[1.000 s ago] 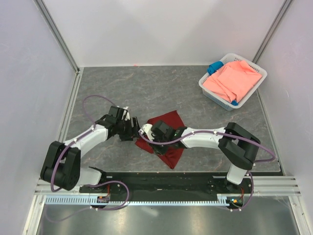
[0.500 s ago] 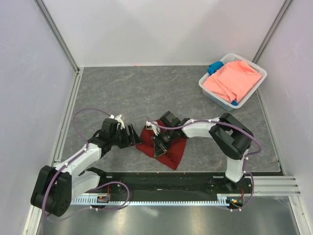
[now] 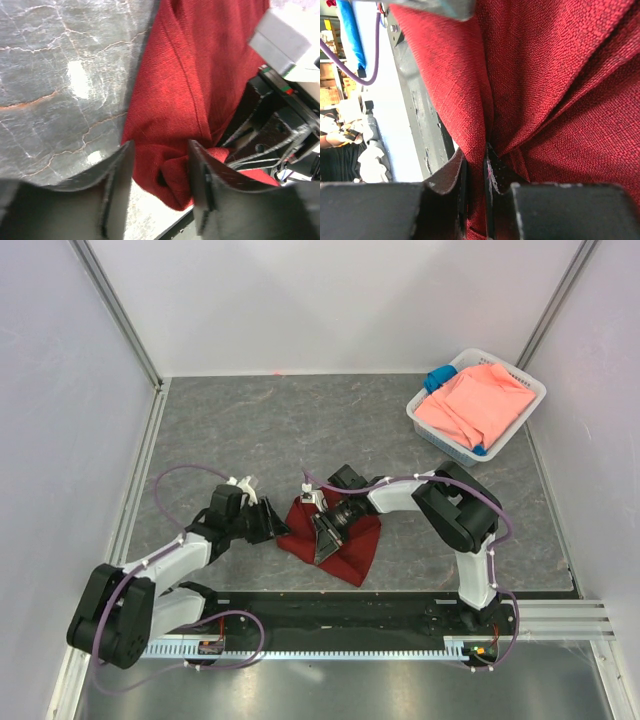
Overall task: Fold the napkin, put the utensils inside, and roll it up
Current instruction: Roll the napkin with the utensil
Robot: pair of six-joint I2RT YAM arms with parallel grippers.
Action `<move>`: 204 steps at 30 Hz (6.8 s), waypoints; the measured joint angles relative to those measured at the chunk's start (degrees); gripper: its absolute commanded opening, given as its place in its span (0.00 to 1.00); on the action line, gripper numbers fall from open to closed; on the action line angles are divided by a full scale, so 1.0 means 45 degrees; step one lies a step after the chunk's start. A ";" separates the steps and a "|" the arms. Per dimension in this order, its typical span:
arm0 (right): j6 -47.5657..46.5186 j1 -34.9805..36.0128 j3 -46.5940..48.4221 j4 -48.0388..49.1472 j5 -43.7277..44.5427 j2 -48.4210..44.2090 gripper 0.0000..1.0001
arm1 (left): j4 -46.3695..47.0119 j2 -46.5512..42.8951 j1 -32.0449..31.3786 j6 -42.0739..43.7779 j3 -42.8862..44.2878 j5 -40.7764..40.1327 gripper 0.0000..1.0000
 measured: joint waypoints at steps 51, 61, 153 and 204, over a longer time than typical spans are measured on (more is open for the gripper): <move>-0.0112 0.5158 -0.1807 -0.3633 1.3682 -0.6421 0.71 | -0.1593 0.3381 -0.0010 0.0355 0.1991 0.0797 0.02; -0.0962 0.5183 -0.1797 -0.3453 1.4727 -0.5435 0.71 | -0.1685 0.3541 -0.0010 0.0437 0.2113 0.0918 0.02; -0.2137 0.0665 0.0942 -0.2327 0.0452 0.0219 0.24 | -0.2152 -0.0486 -0.0010 0.0544 0.0578 -0.0573 0.09; -0.3609 0.5537 -0.0661 -0.1015 1.4212 -0.3410 0.53 | -0.2443 0.3298 -0.0010 0.0500 0.2395 0.0471 0.02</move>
